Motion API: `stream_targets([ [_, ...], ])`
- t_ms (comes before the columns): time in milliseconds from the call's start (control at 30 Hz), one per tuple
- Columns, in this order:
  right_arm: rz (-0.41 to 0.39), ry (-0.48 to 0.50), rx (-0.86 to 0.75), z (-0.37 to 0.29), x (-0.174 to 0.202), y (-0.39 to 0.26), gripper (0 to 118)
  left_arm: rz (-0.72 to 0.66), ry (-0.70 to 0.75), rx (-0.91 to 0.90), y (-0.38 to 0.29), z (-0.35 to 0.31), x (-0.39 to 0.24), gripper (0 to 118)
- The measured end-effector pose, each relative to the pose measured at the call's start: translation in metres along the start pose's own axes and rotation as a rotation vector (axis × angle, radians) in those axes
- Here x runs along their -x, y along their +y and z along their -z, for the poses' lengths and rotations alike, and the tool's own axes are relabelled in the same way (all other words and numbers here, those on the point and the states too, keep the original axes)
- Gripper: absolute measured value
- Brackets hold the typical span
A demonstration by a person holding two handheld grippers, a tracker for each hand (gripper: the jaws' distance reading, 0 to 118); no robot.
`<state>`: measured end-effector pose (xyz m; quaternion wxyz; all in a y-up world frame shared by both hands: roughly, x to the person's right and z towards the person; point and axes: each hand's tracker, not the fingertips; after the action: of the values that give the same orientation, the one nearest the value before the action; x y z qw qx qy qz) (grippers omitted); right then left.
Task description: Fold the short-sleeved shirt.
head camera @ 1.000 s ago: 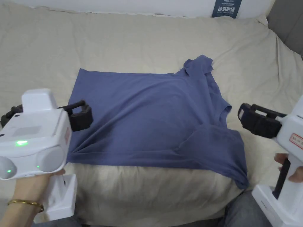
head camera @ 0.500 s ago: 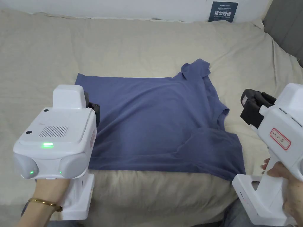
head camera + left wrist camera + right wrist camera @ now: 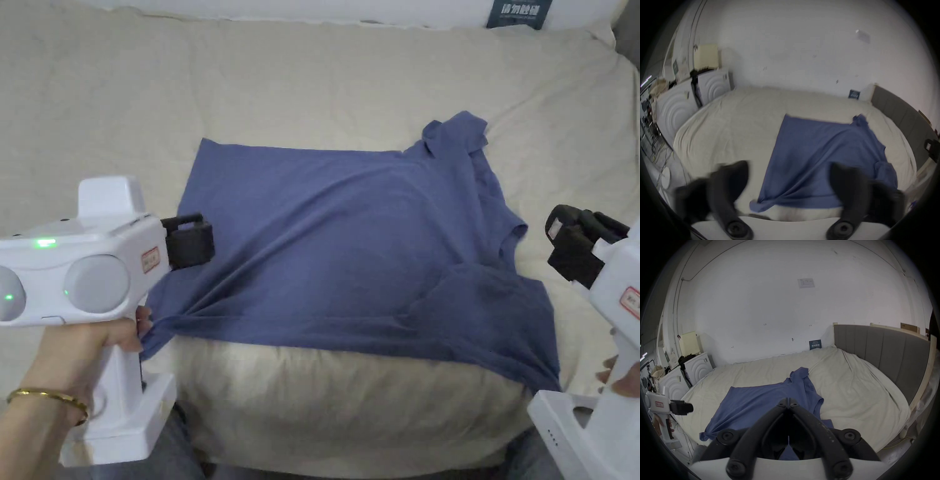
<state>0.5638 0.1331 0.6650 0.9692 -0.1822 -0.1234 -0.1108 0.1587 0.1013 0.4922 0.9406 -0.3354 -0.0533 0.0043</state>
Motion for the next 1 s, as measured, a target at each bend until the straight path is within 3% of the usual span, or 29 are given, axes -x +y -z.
stream_targets([
  [33, 0.007, -0.002, 0.009, 0.001, -0.001, -0.001, 1, 0.004, 0.015, 0.064, -0.003, 0.007, 0.009, 118],
  [433, -0.008, -0.007, 0.104, 0.018, 0.001, -0.015, 1, 0.067, 0.061, 0.418, -0.077, 0.066, 0.049, 116],
  [467, -0.015, -0.009, 0.108, 0.018, 0.002, -0.016, 1, 0.069, 0.061, 0.415, -0.080, 0.070, 0.049, 109],
  [567, -0.027, -0.014, 0.115, 0.019, 0.003, -0.017, 1, 0.075, 0.042, 0.421, -0.083, 0.082, 0.048, 41],
  [600, -0.025, -0.017, 0.115, 0.019, 0.003, -0.018, 1, 0.069, 0.031, 0.429, -0.083, 0.086, 0.047, 24],
  [667, -0.017, -0.023, 0.122, 0.021, 0.002, -0.018, 1, 0.016, -0.015, 0.424, -0.084, 0.088, 0.048, 7],
  [833, -0.022, -0.047, 0.156, 0.021, -0.007, -0.017, 1, -0.151, -0.061, 0.310, -0.075, 0.067, 0.056, 5],
  [967, -0.022, -0.091, 0.308, 0.035, -0.028, -0.017, 3, -0.165, -0.063, 0.209, -0.059, 0.039, 0.053, 5],
  [1000, -0.021, -0.101, 0.337, 0.039, -0.035, -0.019, 10, -0.149, -0.065, 0.191, -0.056, 0.032, 0.050, 5],
])
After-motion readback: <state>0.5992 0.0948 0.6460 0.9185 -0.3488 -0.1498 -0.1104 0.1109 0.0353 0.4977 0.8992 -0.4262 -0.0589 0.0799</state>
